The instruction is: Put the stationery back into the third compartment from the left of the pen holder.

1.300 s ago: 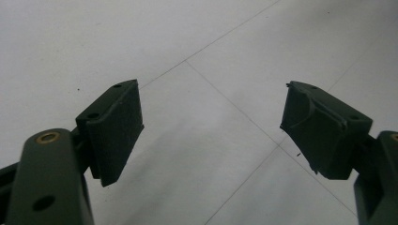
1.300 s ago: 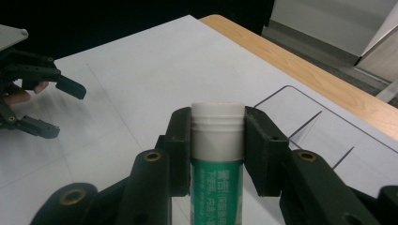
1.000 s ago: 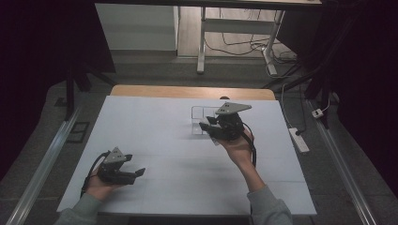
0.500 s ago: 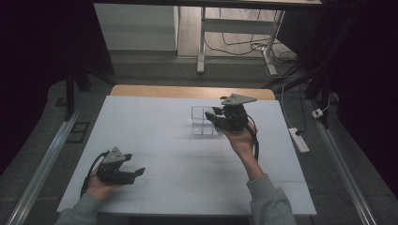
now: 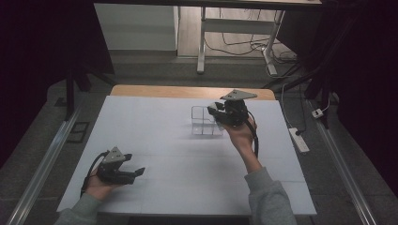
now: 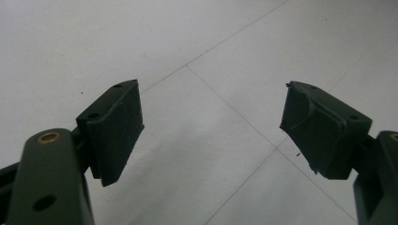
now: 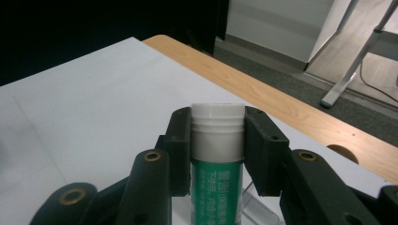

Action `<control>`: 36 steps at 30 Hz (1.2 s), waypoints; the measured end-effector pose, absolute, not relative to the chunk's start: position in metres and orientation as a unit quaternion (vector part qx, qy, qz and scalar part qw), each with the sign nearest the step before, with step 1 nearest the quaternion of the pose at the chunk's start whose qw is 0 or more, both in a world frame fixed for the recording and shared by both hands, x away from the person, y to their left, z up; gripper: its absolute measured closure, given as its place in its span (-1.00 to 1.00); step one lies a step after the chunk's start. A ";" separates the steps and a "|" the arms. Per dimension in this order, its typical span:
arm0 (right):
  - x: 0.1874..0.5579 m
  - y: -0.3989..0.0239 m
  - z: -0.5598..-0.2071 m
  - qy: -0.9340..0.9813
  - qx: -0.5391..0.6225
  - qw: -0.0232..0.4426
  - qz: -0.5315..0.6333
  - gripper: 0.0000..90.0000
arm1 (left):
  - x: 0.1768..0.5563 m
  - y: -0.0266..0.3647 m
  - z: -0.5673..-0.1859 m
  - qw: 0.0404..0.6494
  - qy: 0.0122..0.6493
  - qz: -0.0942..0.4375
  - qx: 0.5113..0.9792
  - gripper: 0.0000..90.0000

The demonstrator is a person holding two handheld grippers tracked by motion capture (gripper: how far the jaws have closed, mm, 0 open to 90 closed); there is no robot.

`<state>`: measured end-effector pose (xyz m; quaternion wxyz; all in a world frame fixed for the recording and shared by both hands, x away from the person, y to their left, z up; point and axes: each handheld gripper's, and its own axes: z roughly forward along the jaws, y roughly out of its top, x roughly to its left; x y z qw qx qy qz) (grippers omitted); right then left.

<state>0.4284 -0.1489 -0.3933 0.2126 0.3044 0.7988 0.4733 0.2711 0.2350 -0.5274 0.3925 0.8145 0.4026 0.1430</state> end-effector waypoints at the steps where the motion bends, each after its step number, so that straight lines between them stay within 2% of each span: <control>1: 0.430 -0.149 -0.393 0.797 0.304 0.216 0.475 0.43 | 0.271 0.235 -0.527 0.393 0.402 0.143 0.814 -0.54; 36: 0.486 -0.156 -0.410 0.754 0.367 0.228 0.495 0.43 | 0.272 0.237 -0.528 0.392 0.404 0.141 0.815 -0.54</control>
